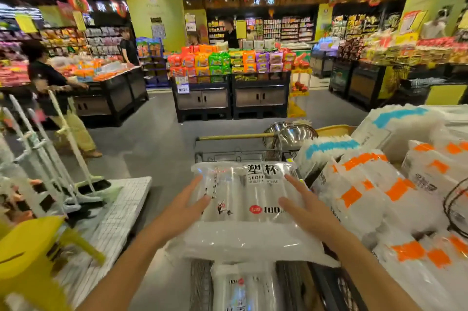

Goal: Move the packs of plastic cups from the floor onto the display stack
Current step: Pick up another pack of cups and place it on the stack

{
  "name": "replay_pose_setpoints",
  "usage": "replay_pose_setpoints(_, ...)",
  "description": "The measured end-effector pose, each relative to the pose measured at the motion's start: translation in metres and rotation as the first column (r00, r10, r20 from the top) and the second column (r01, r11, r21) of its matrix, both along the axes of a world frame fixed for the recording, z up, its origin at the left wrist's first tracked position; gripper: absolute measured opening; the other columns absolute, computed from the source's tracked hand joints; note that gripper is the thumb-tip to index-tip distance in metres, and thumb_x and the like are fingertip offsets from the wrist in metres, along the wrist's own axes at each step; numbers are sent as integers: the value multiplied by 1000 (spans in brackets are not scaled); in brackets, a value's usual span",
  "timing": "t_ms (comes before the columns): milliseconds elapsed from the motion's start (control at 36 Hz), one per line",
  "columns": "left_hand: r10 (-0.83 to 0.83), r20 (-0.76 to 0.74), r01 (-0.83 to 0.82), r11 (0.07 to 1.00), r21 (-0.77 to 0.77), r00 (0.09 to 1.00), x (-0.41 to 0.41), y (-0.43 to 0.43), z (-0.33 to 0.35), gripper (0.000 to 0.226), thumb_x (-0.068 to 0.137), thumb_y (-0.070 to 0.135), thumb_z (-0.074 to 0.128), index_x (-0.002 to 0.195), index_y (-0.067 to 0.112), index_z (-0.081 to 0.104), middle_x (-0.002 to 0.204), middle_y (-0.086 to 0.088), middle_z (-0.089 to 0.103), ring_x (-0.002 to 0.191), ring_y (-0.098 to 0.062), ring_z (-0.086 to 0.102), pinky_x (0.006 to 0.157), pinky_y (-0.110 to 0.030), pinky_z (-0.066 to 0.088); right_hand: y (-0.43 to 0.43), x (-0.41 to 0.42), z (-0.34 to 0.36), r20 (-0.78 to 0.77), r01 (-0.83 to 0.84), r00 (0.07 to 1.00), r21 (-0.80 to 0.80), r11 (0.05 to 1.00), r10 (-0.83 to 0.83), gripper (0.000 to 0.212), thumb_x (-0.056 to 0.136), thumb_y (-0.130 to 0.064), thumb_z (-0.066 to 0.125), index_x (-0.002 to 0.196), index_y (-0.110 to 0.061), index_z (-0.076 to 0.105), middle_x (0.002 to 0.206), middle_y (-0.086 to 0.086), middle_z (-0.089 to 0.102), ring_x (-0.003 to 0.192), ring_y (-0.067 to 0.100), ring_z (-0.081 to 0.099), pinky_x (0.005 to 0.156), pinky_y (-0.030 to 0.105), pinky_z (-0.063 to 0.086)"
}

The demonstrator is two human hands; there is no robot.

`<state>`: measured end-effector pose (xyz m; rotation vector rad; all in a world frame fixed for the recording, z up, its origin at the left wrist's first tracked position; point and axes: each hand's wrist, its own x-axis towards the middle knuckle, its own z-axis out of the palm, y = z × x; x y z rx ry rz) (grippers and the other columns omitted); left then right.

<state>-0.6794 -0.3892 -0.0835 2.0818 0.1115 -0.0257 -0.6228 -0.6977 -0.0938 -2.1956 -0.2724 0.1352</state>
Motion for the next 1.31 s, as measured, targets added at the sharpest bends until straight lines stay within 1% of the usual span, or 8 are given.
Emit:
replay_pose_setpoints(222, 44, -5, -44, 999, -28, 999, 82, -17, -24, 67, 99, 42, 54, 155, 43, 18, 159, 23, 16, 145, -2, 19, 115, -27, 22, -7, 101, -27, -5, -53, 999, -17, 998, 53, 65, 96, -46, 57, 152, -47, 24, 157, -1, 34, 141, 21, 35, 99, 25, 35)
replay_pose_setpoints(500, 64, -98, -65, 998, 0, 993, 187, 2, -136, 66, 101, 38, 52, 154, 49, 14, 154, 31, 12, 146, 0, 14, 120, -31, 16, 20, 205, -127, -152, -40, 988, 0, 999, 39, 68, 95, -35, 60, 153, -42, 25, 128, -3, 54, 82, 2, 58, 68, 9, 45)
replay_pose_setpoints(639, 57, -173, -61, 998, -15, 983, 245, 18, -216, 70, 102, 32, 51, 155, 47, 8, 157, 32, 3, 148, 1, 5, 123, -39, 11, 42, 253, -204, -204, -13, 979, -26, 1000, 8, 70, 91, -51, 57, 150, -53, 20, 126, -5, 56, 113, 6, 54, 94, 28, 47)
replay_pose_setpoints(750, 54, -210, -65, 997, -48, 976, 283, 30, -290, 71, 102, 30, 51, 153, 52, 7, 153, 39, 9, 144, 13, 9, 121, -32, 13, 58, 286, -271, -259, 31, 964, -94, 995, -54, 70, 96, -37, 58, 146, -57, 13, 104, -7, 50, 107, 13, 49, 83, 24, 37)
replay_pose_setpoints(889, 89, -262, -102, 994, -36, 961, 312, 33, -382, 67, 103, 34, 46, 150, 58, 4, 149, 36, 17, 142, 11, 14, 117, -29, 16, 71, 316, -357, -316, 56, 946, -75, 996, -77, 70, 98, -30, 55, 147, -59, 13, 122, -10, 43, 114, 0, 37, 92, 21, 32)
replay_pose_setpoints(1056, 85, -317, -79, 996, 32, 945, 326, 30, -471, 65, 104, 36, 40, 152, 54, 0, 160, 32, -2, 149, 4, 2, 123, -41, 12, 83, 331, -446, -402, 95, 908, -86, 992, -122, 70, 97, -27, 55, 146, -59, 16, 140, -8, 37, 134, 18, 38, 108, 35, 35)
replay_pose_setpoints(1139, 130, -343, -114, 991, 66, 930, 327, 30, -504, 67, 102, 36, 43, 150, 59, 1, 161, 27, 4, 148, 2, 6, 123, -46, 16, 91, 331, -485, -390, 86, 917, -9, 996, -83, 67, 99, -31, 53, 148, -55, 14, 157, -27, 17, 147, -7, 9, 123, 44, 13)
replay_pose_setpoints(1306, 224, -365, -171, 970, 173, 903, 325, 22, -521, 70, 99, 38, 44, 148, 62, 0, 153, 28, 9, 139, -19, 38, 112, -54, 36, 109, 330, -520, -270, 162, 947, -57, 985, -172, 92, 92, 8, 54, 152, -50, 15, 156, -30, 21, 145, -2, 23, 118, 15, 17)
